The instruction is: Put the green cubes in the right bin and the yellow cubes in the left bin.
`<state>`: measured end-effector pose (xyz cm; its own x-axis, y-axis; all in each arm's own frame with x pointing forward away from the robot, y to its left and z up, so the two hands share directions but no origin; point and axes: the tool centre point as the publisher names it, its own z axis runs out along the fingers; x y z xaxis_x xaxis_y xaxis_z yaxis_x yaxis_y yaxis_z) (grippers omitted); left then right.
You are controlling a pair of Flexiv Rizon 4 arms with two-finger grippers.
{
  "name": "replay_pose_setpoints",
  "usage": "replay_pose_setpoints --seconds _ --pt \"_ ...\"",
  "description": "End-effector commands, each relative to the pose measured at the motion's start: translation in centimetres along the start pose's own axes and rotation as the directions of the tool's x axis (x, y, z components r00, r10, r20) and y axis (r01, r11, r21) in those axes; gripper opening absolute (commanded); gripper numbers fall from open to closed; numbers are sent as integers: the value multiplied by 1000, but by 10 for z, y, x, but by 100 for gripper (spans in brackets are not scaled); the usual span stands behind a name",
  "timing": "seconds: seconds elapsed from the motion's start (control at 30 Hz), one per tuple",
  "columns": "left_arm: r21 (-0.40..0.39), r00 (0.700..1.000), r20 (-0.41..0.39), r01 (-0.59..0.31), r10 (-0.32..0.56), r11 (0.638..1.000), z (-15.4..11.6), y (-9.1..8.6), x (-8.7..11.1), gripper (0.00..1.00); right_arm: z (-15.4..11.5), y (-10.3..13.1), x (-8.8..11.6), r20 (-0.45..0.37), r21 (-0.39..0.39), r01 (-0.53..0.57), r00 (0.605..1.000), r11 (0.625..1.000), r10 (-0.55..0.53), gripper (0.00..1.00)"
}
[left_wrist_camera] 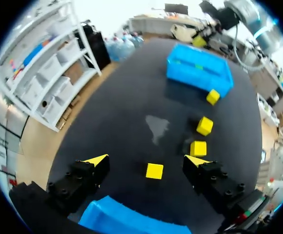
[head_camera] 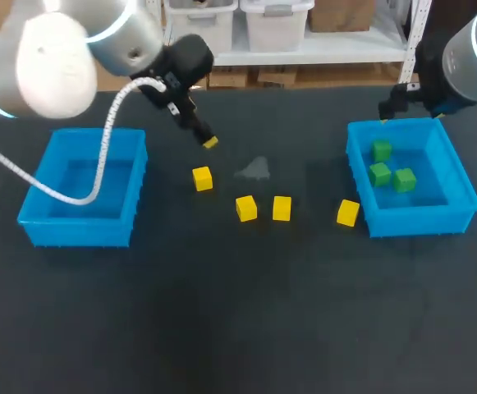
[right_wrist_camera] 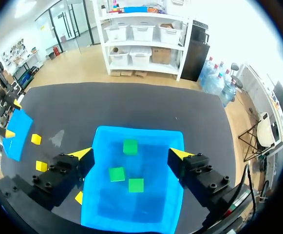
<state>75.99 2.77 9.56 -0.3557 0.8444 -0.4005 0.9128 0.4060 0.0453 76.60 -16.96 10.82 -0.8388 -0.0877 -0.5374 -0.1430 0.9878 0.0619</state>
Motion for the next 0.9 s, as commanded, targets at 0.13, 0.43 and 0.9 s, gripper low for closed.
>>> replay_pose_setpoints --seconds 0.13,0.43,0.9 --pt "59 972 -235 -17 31 998 23 -13 8 100 -1 1 3 10 5 -2 1000 1000 2 100" --pt "94 953 -300 -8 36 996 40 -28 30 100 -1 1 3 10 5 -2 1000 1000 2 100" --pt "97 925 -378 -3 40 995 67 -38 57 100 -1 1 3 10 5 -2 1000 1000 2 100"
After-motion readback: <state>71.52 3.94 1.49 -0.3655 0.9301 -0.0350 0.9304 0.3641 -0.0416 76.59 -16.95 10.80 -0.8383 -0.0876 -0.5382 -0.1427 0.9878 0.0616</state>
